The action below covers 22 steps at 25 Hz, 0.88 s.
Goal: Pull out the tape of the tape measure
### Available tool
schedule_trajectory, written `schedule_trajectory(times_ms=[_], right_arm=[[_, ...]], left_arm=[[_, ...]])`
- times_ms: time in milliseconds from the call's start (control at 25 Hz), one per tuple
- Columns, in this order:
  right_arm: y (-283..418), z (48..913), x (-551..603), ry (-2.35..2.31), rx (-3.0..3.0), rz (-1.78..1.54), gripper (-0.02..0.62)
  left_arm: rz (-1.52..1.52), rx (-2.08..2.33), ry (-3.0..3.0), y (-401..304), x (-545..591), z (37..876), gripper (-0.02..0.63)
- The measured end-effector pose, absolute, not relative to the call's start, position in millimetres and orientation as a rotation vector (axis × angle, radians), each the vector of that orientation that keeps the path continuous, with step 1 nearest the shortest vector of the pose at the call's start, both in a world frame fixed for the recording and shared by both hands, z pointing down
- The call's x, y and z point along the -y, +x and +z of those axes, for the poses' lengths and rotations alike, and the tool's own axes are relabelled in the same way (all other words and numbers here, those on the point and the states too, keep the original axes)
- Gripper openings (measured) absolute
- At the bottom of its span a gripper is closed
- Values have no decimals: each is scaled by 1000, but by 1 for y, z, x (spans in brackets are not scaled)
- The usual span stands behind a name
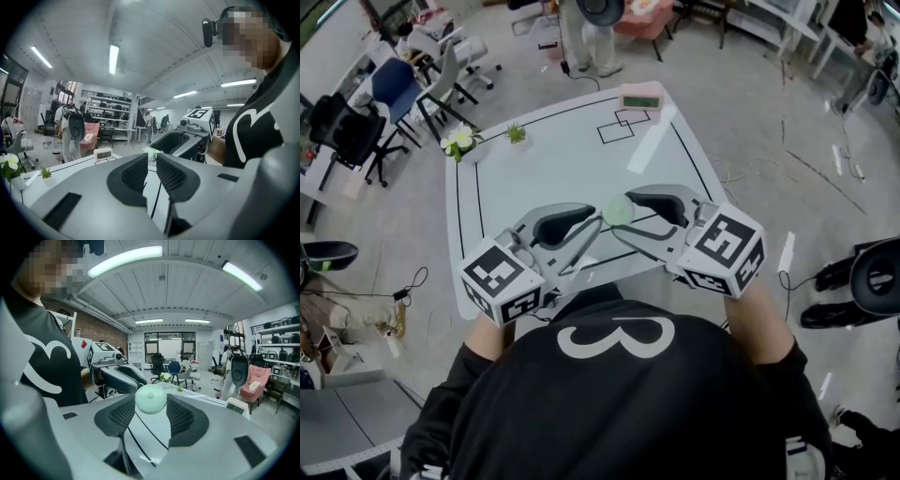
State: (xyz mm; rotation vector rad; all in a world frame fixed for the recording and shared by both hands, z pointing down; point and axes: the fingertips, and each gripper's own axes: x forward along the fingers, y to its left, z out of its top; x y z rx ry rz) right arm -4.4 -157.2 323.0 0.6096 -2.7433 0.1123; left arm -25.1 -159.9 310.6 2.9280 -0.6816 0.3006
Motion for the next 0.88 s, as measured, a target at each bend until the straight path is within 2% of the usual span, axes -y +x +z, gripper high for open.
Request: schedule_trajectory(times_ms=[80, 360, 880], right_arm=[[-5, 324, 156, 598, 2750, 112, 218], [-14, 329, 153, 574, 2759, 98, 218], [-21, 332, 146, 585, 2739, 99, 218]], left_arm=[[305, 690, 2928, -24, 157, 311, 29], [363, 750, 2918, -34, 154, 318, 8], [374, 806, 2909, -44, 145, 319, 6]])
